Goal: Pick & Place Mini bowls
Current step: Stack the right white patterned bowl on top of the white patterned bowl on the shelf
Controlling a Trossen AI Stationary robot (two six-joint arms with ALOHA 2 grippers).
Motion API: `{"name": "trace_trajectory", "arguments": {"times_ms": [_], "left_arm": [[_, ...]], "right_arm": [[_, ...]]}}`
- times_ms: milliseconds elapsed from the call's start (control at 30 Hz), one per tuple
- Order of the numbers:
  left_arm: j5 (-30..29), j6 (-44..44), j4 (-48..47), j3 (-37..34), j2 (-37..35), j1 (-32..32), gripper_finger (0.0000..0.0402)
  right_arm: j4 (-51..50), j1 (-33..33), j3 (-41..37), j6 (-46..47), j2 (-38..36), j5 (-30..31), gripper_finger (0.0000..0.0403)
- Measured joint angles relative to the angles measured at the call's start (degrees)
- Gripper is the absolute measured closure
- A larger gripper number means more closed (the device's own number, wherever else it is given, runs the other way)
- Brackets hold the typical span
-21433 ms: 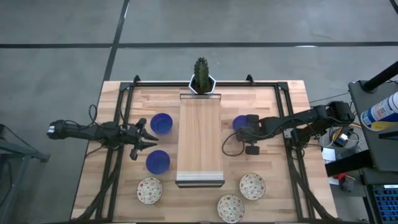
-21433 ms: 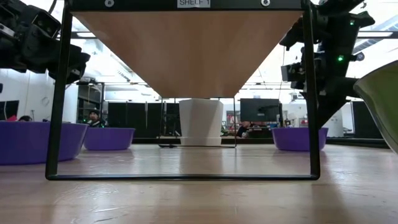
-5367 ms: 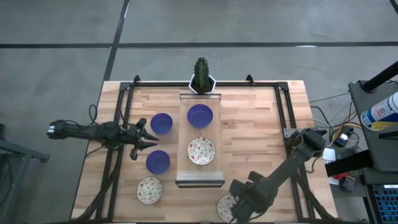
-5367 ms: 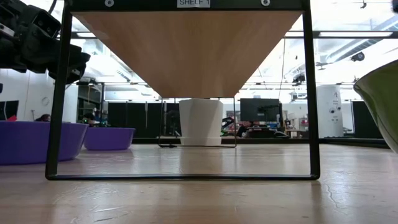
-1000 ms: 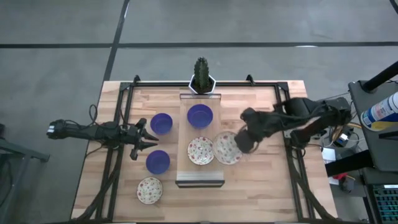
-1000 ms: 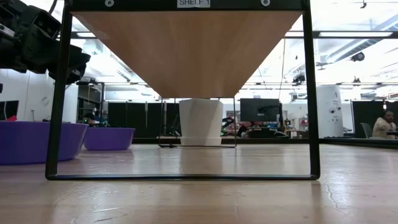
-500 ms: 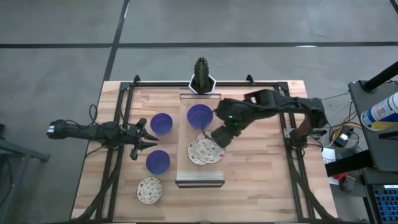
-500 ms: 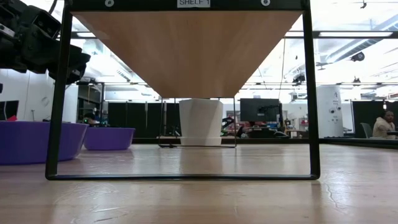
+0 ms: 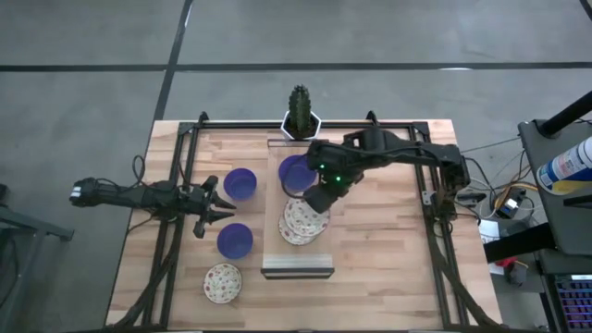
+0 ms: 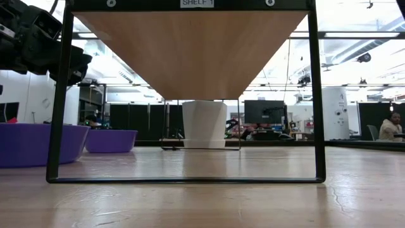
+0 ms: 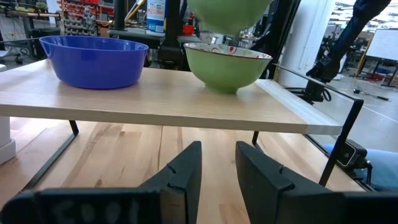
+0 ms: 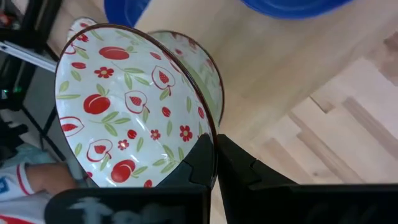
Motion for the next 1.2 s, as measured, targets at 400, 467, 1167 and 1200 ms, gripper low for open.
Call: {"name": "trace_trajectory", "arguments": {"times_ms": [400,467,1167,1200], "left_arm": [[0.00,-0.01,0.01,0.00,0.00,0.01,0.0299],[-0.01,-0.01,0.00,0.00,0.00,0.01,0.0299],[0.00,0.00,0.01,0.00,0.00,-0.01,0.0299],[0.00,0.00,0.01,0.00,0.00,0.01,0.0299]], "right_arm": [[2.07,-0.11,-1.59,0.79,-0.01,-0.86,0.0394],[2.13,-0.10,-2.12,1.29,-0.02,-0.97,0.0394],[8.36,-0.17,-6.59,3.38,-0.01,-2.10,0.0394],[8.37,-0.17,-6.85,3.46,-0.01,-2.09,0.0394]]}}
